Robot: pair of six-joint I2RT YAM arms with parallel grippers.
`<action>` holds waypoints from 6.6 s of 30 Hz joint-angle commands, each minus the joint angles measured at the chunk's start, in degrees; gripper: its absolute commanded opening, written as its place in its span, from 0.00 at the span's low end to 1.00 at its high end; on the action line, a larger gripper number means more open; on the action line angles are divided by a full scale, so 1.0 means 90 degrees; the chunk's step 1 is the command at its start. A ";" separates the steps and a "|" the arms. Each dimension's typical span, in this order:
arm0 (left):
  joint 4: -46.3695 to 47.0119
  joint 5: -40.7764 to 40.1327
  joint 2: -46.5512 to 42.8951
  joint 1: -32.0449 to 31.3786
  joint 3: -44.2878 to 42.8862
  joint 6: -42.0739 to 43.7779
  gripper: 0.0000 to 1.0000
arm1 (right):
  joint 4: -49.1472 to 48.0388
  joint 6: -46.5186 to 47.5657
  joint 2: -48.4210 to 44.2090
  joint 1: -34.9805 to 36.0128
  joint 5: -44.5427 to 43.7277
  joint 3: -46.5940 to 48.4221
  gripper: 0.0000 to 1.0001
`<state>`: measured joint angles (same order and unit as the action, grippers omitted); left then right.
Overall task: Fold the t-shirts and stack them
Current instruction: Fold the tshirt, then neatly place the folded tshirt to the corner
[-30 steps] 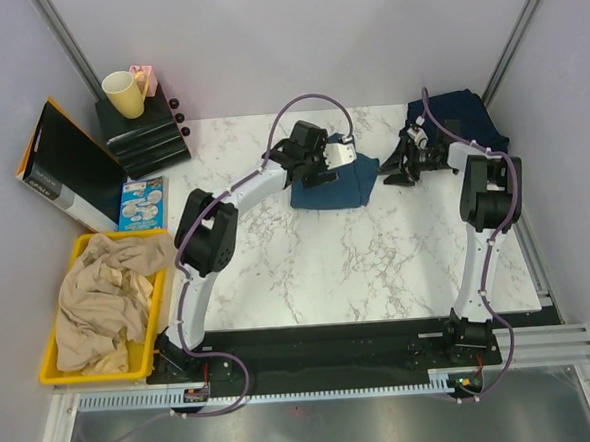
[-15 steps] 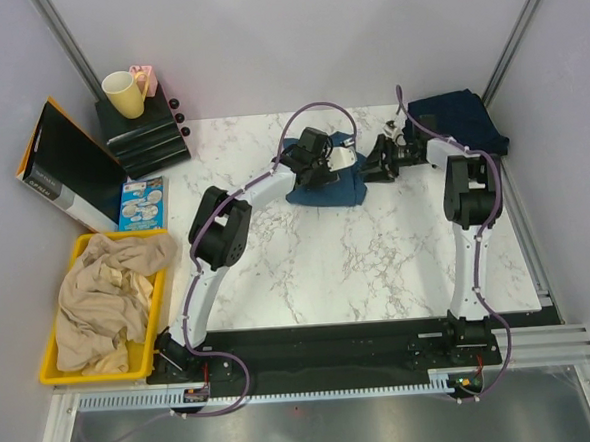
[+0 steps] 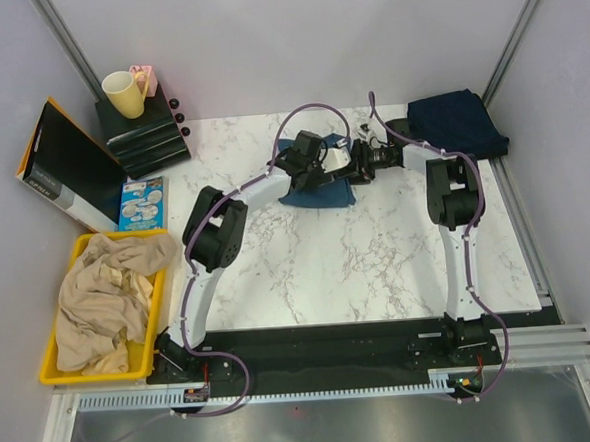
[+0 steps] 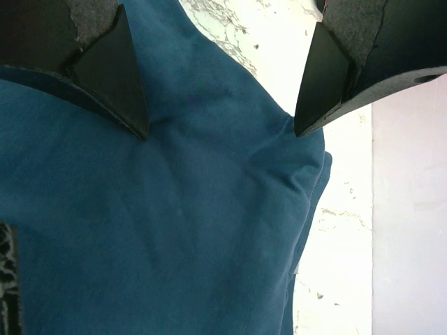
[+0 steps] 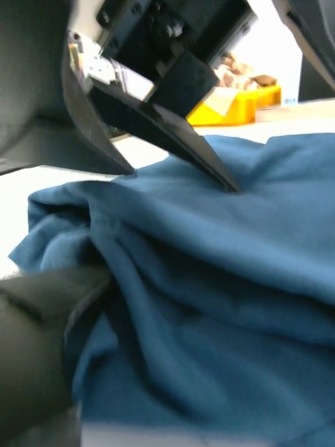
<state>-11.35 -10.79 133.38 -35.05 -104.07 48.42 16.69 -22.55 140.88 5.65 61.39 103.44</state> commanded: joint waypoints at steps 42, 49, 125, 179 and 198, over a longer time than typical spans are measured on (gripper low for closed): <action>-0.0564 -0.0296 -0.4039 -0.0002 0.3019 -0.0039 0.91 | 0.2472 0.4293 0.0274 -0.0794 -0.3111 0.2442 0.34; -0.0584 -0.0237 -0.4117 -0.0002 0.3048 0.0118 0.91 | 0.2433 0.3648 0.0967 -0.0989 -0.2242 0.2657 0.49; -0.0526 -0.0061 -0.4781 -0.0246 0.3399 0.0176 0.90 | 0.1966 0.7212 -0.1483 -0.1516 -0.6703 0.3029 0.00; -0.0740 -0.0325 -0.4732 -0.0334 0.3224 0.0215 0.90 | 0.0129 0.6695 -0.0027 -0.2434 -0.8782 0.2366 0.71; -0.0789 -0.0374 -0.4800 -0.0393 0.3175 0.0205 0.90 | -0.0468 0.5631 -0.1473 -0.2327 -0.7974 0.1066 0.33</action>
<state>-18.35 -13.43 91.29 -38.24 -73.23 49.58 13.96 32.23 132.64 -15.59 -13.15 112.53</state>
